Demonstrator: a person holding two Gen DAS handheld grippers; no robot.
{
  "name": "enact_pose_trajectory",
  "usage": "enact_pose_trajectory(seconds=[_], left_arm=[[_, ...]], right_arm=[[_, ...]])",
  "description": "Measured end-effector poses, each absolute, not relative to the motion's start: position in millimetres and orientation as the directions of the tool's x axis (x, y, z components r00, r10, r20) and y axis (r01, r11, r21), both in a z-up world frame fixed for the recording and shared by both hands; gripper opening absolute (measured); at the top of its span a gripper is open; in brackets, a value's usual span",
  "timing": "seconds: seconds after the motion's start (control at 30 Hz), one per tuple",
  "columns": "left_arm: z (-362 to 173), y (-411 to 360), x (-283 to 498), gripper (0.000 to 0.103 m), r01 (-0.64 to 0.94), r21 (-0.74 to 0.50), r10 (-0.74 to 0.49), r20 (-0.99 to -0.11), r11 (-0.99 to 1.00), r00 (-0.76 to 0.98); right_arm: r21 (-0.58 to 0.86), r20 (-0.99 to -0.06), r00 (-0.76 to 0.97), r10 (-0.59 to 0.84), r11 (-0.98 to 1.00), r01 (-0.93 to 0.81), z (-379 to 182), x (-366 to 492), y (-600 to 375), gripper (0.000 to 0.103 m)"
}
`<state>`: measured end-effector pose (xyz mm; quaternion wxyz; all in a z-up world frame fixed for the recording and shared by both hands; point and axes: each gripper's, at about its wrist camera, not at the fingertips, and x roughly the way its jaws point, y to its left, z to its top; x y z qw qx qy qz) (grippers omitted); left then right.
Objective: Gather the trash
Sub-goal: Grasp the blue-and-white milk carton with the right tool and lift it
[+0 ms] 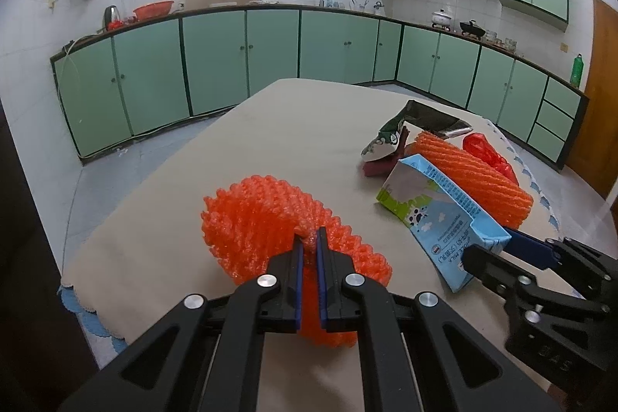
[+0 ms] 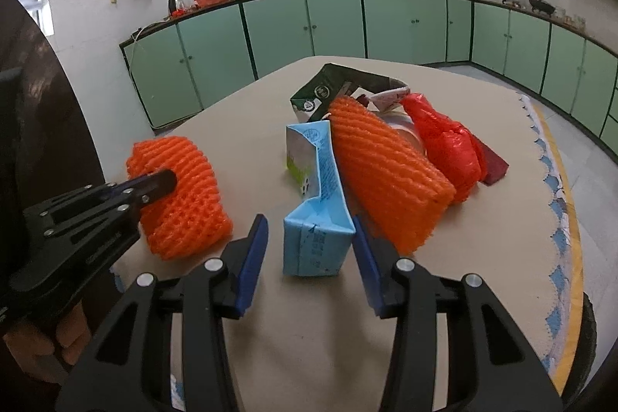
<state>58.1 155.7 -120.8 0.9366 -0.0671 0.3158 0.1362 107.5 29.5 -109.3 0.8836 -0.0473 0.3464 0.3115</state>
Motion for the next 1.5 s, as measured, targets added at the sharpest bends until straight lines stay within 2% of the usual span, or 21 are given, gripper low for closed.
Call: enact_pose_trajectory(seconds=[0.17,0.37,0.47,0.53,1.17,1.5], left_arm=[[-120.4,156.2,57.4,0.006,-0.297,-0.038,0.213,-0.612,0.954,0.762],[-122.7,161.2,57.3,0.006,-0.304,-0.034,0.219,-0.617,0.952,0.756],[-124.4,162.1,56.9,0.006,-0.307,-0.034,0.221,-0.621,0.951,0.752],[-124.3,164.0,56.9,0.006,-0.308,-0.035,0.221,-0.621,0.951,0.752],[-95.7,150.5,48.8,0.006,-0.287,-0.044,0.212,-0.567,0.957,0.796],[-99.4,146.4,51.0,0.006,-0.273,-0.033,0.205,-0.577,0.961,0.791]], right_arm=[[0.128,-0.638,0.587,0.499,0.82,-0.558,-113.7,120.6,38.7,0.048],[0.116,-0.654,0.584,0.481,0.827,-0.551,-118.4,134.5,49.6,0.048],[0.109,-0.67,0.569,0.477,0.821,-0.56,-121.4,139.0,54.6,0.037],[0.106,-0.683,0.552,0.477,0.814,-0.572,-125.0,139.8,56.7,0.033],[0.163,-0.611,0.548,0.571,0.768,-0.619,-76.2,119.7,31.1,0.031],[0.188,-0.692,0.477,0.542,0.773,-0.606,-96.3,115.4,27.8,0.032]])
